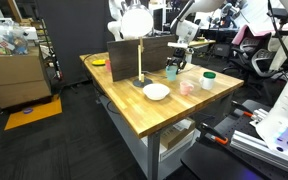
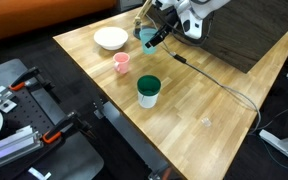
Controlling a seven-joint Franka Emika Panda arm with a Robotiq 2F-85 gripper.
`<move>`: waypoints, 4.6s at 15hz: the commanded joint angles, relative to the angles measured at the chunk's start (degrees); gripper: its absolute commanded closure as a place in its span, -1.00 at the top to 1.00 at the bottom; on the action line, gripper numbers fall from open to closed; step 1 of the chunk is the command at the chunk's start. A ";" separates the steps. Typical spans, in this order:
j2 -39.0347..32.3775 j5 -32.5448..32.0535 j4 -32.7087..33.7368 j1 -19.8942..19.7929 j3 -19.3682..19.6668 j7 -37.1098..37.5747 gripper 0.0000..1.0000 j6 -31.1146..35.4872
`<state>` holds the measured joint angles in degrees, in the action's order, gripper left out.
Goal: Pick up the blue cup and pour the water in the white bowl
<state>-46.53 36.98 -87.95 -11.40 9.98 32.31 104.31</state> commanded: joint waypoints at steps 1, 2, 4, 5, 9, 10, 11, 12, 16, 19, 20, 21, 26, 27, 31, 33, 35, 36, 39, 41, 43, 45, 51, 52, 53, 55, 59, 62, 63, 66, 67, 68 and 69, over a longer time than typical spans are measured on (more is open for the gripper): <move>3.68 -6.99 -3.10 3.28 0.69 2.30 -0.05 -0.56; 4.36 -8.97 -3.46 4.07 0.45 2.87 -0.05 -0.40; 5.40 -12.63 -3.79 5.66 0.16 4.04 -0.05 0.01; 5.67 -14.16 -3.76 6.39 0.08 4.57 -0.05 -0.02; 7.21 -18.67 -4.66 8.61 -0.14 6.23 -0.05 0.42; 7.54 -19.28 -5.03 8.93 -0.19 6.54 -0.05 0.78; 7.92 -19.55 -5.42 9.06 -0.33 6.85 -0.05 1.10; 8.22 -18.96 -5.67 8.76 -0.71 6.73 -0.05 1.30; 6.53 -17.22 -3.03 7.76 -1.34 6.38 0.45 -0.05; 7.06 -16.70 -3.52 7.35 -1.47 6.35 0.45 -0.10; 7.05 -16.68 -3.62 7.37 -1.51 6.35 0.45 -0.05; 6.99 -16.40 -3.97 7.58 -1.63 6.76 -0.05 0.54; 6.06 -14.99 -5.10 10.10 -3.11 12.28 -0.05 5.50; 5.73 -14.52 -5.21 10.76 -3.63 14.43 -0.05 6.92; 6.39 -12.50 -7.51 12.06 -4.52 22.32 -0.05 12.87; 7.32 -11.92 -9.29 11.63 -4.27 25.11 -0.05 15.71; 8.47 -11.45 -11.08 10.84 -3.92 26.99 -0.05 18.11; 9.14 -11.38 -12.02 10.53 -3.75 27.67 -0.05 19.11; 11.28 -10.92 -14.29 9.57 -4.42 27.46 -0.05 21.05; 12.84 -10.06 -15.66 9.60 -5.25 26.66 -0.05 21.77; 14.44 -9.45 -17.51 10.01 -6.04 26.65 -0.05 22.44; 16.13 -8.59 -20.03 10.31 -6.81 26.68 -0.05 23.14; 19.85 -9.17 -26.47 12.18 -7.28 29.15 -0.05 24.26; 20.42 -9.83 -27.04 12.71 -7.15 29.96 -0.05 23.97; 21.12 -10.87 -27.49 13.39 -6.97 31.09 -0.05 23.38; 22.58 -13.69 -27.91 14.70 -6.56 33.97 -0.05 21.88; 25.14 -19.41 -28.33 16.09 -6.70 39.32 -0.05 18.02; 25.59 -20.93 -28.51 16.21 -7.19 41.49 -0.05 15.81; 25.50 -20.88 -28.72 16.14 -7.31 41.85 -0.05 15.26; 25.30 -20.53 -30.13 16.04 -7.25 43.05 -0.05 15.16; 25.23 -20.61 -30.56 16.06 -7.16 43.65 -0.05 15.30; 25.10 -20.85 -30.76 16.10 -7.00 44.39 -0.05 15.42; 24.91 -21.45 -30.67 16.22 -6.78 45.33 -0.05 15.08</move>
<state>-22.19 17.18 -118.12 4.68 2.79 74.99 120.21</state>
